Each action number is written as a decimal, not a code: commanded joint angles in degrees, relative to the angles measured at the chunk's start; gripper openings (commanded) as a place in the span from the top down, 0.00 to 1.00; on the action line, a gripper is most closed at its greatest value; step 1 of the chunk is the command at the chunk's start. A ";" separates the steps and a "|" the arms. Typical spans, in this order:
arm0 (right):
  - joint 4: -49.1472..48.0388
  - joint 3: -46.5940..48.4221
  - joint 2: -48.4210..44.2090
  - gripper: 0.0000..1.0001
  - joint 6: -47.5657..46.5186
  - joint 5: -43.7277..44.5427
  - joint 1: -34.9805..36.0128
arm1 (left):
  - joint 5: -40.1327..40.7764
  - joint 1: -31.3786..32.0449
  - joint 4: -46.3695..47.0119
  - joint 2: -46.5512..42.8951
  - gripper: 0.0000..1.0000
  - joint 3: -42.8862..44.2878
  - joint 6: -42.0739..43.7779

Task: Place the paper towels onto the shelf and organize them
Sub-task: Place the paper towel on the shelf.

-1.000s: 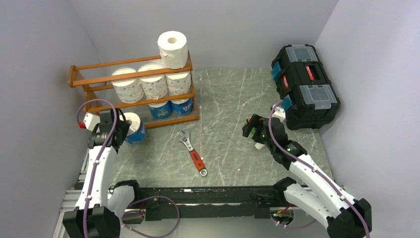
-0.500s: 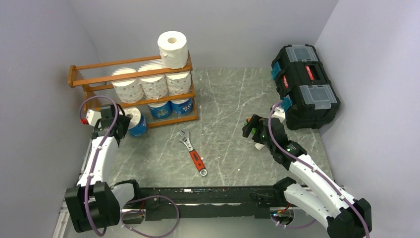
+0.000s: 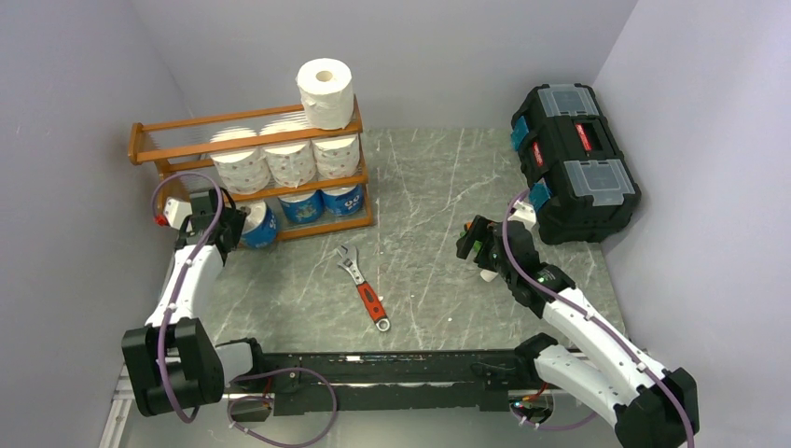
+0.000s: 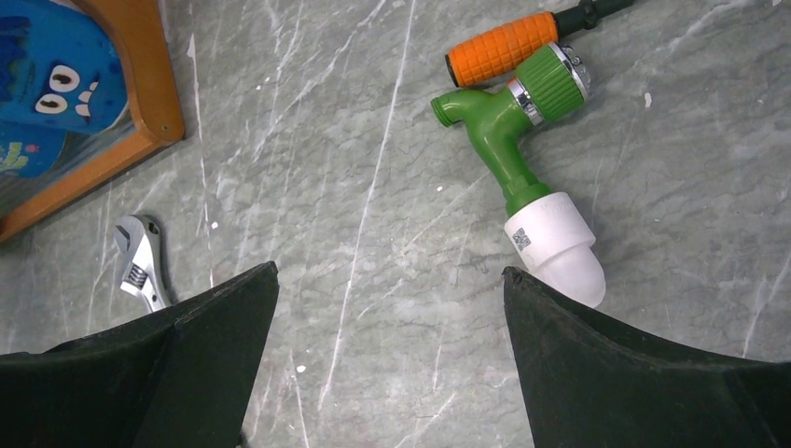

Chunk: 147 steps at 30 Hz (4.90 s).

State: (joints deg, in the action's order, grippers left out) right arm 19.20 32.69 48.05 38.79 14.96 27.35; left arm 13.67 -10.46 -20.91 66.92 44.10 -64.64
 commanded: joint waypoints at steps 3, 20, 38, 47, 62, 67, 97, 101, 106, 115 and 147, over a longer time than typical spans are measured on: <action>-2.37 0.66 0.86 0.08 -0.11 1.14 -0.37 | -2.38 0.04 4.97 0.52 0.97 3.55 -2.08; -2.79 0.11 0.94 0.08 -0.11 0.82 -0.81 | -3.74 0.44 5.35 1.35 0.49 2.40 -0.58; -2.39 0.12 0.41 0.08 -0.28 0.34 -0.89 | -5.49 0.28 -1.82 -6.59 0.19 0.87 1.62; -3.51 -0.68 0.90 0.08 0.08 -1.28 -0.90 | -6.86 -3.21 -9.86 -18.43 0.56 -3.60 3.22; -3.86 -0.52 1.15 0.08 -0.03 -1.87 -0.86 | -16.23 -6.07 3.92 -6.93 1.00 -14.71 -3.57; -3.98 -0.59 1.75 0.08 0.05 -2.02 -0.90 | -14.91 -5.95 7.22 -4.65 1.00 -13.98 -4.66; -4.00 -0.54 3.54 0.08 0.21 -1.26 -1.03 | -12.00 -1.59 15.27 12.10 1.00 -4.99 -8.04; -3.98 -0.50 3.93 0.08 0.24 -1.34 -1.09 | -12.09 -1.19 16.07 13.61 1.00 -4.01 -8.05; -3.74 -0.10 4.21 0.08 0.24 -1.12 -1.16 | -12.73 -0.57 16.58 15.33 1.00 -2.91 -8.22; -4.94 1.11 5.40 0.08 1.25 -2.88 -1.16 | -12.57 -0.35 14.29 12.70 1.00 -2.70 -7.82; -14.29 49.14 52.18 0.07 -13.95 -0.17 8.21 | -23.68 0.48 -14.72 -26.97 0.62 -9.83 10.63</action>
State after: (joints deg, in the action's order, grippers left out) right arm 4.25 76.27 97.80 28.80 13.63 35.55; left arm -6.98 -10.26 -35.29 40.66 33.47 -55.55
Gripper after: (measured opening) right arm 0.938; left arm 0.364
